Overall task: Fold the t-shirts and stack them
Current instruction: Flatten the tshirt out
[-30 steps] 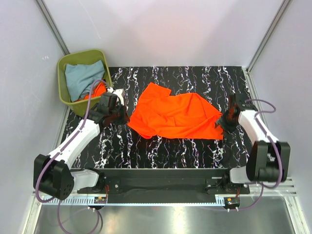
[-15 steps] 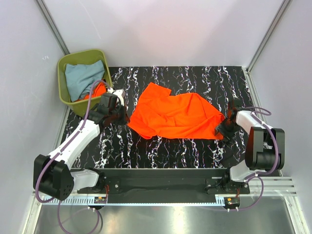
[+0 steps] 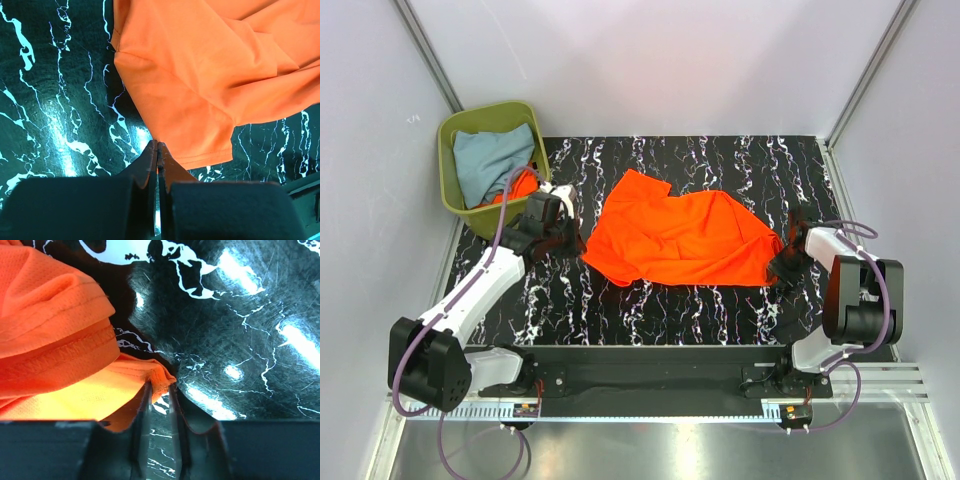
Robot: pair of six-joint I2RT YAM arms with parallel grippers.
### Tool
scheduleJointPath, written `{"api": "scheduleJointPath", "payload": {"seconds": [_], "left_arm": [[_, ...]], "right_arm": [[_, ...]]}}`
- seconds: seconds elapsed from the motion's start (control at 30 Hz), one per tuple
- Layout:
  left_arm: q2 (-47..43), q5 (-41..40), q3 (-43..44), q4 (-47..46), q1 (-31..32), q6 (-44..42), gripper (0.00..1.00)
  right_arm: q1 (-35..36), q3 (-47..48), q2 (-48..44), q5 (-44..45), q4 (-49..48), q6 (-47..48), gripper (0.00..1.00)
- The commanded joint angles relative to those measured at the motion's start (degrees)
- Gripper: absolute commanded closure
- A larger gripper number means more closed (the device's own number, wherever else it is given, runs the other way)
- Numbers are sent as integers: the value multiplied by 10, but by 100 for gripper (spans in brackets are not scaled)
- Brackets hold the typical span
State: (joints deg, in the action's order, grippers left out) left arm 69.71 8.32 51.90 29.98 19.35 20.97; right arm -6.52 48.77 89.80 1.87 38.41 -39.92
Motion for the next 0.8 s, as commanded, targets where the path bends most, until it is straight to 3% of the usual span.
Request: {"api": "scheduleJointPath", "payload": {"seconds": [0.0,0.07,0.1,0.27,0.47,0.67,0.77], "left_arm": [[-23,-1,5,-20,-2,12,100],[-27,-1,11,-21,-2,19,100],[-29,-3,24,-21,-2,21,100],[-13,-24,104,-37,-2,40,100],[52,-22,249,-77,-3,19,100],[92,61,371,-173,-2,-57,100],[86,74,410,-199,-2,-80,100]], "right_arm": [[-2,-7,-1,10,-12,11,78],[-2,15,-29,22,9,19,88],[-2,26,-37,30,30,25,100],[-2,128,-73,35,61,21,100],[-2,288,-80,54,7,42,100],[-2,415,-97,69,-45,103,100],[-2,436,-131,57,-72,115,100]]}}
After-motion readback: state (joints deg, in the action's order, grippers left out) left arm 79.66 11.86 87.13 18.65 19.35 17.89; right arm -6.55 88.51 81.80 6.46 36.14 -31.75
